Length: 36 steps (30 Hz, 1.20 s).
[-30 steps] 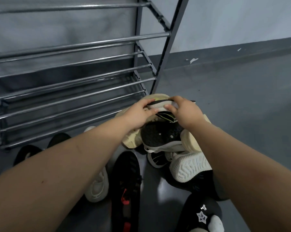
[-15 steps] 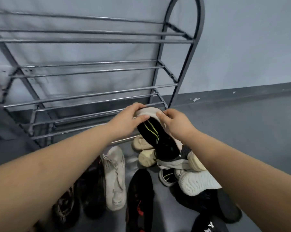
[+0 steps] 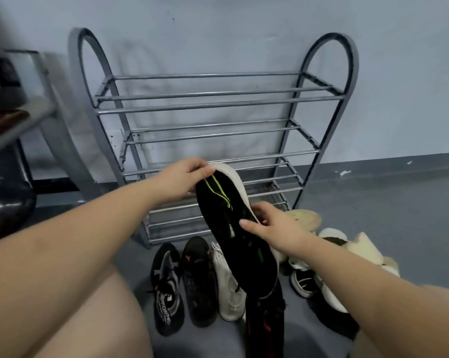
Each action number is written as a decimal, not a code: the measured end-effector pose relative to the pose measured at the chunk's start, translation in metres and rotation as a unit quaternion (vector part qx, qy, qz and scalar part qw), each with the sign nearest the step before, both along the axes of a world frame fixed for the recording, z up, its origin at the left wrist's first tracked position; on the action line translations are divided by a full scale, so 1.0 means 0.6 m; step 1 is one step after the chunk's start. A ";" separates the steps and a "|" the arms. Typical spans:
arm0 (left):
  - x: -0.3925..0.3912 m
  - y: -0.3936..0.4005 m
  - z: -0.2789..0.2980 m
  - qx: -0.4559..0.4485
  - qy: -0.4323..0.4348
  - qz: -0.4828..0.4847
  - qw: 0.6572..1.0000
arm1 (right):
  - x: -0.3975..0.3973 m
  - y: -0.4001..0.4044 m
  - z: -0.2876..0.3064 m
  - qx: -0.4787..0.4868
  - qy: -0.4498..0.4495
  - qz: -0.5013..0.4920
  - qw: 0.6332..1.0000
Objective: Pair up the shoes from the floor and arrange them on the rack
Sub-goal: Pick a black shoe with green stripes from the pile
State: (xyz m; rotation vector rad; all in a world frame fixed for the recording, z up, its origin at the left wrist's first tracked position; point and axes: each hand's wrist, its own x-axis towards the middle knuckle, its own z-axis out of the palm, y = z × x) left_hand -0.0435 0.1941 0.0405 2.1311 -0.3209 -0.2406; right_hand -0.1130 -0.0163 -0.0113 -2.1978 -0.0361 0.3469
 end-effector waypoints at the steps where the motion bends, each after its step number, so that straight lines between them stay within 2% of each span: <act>1: 0.005 0.007 0.003 -0.010 0.001 0.011 1.000 | 0.002 0.002 -0.006 -0.029 0.016 0.016 0.999; 5: 0.010 0.038 -0.001 -0.031 0.025 0.038 0.998 | 0.012 -0.003 -0.012 -0.035 0.026 0.008 0.999; 7: 0.009 0.058 -0.008 -0.021 0.041 0.065 0.997 | 0.015 -0.012 -0.015 -0.005 0.037 -0.004 0.999; 9: 0.010 0.073 -0.012 -0.051 0.064 0.093 0.992 | 0.018 -0.019 -0.018 0.044 0.057 -0.013 0.997; 12: 0.011 0.092 -0.023 -0.081 0.119 0.103 0.984 | 0.021 -0.020 -0.016 0.085 0.028 -0.040 0.995; 14: 0.016 0.102 -0.040 0.002 0.121 0.091 0.988 | 0.022 -0.020 -0.010 0.071 -0.008 -0.040 0.997; 17: 0.013 0.086 -0.053 0.241 0.026 0.003 0.970 | 0.023 -0.027 -0.005 -0.036 -0.056 -0.006 0.998; 20: -0.014 0.027 -0.059 0.323 -0.047 -0.136 0.935 | 0.016 -0.035 -0.006 -0.134 -0.048 0.040 0.989; 23: -0.044 -0.030 -0.081 0.361 -0.011 -0.232 0.903 | 0.009 -0.039 -0.004 -0.167 -0.030 0.079 0.982; 25: -0.050 -0.049 -0.091 0.378 -0.006 -0.245 0.893 | 0.007 -0.044 -0.002 -0.141 -0.020 0.082 0.986; 30: -0.035 -0.065 -0.089 0.345 -0.001 -0.238 0.908 | 0.006 -0.064 0.007 -0.114 -0.030 0.061 0.991; 36: -0.024 -0.067 -0.083 0.320 0.004 -0.193 0.927 | 0.024 -0.117 0.008 -0.128 -0.066 -0.060 0.988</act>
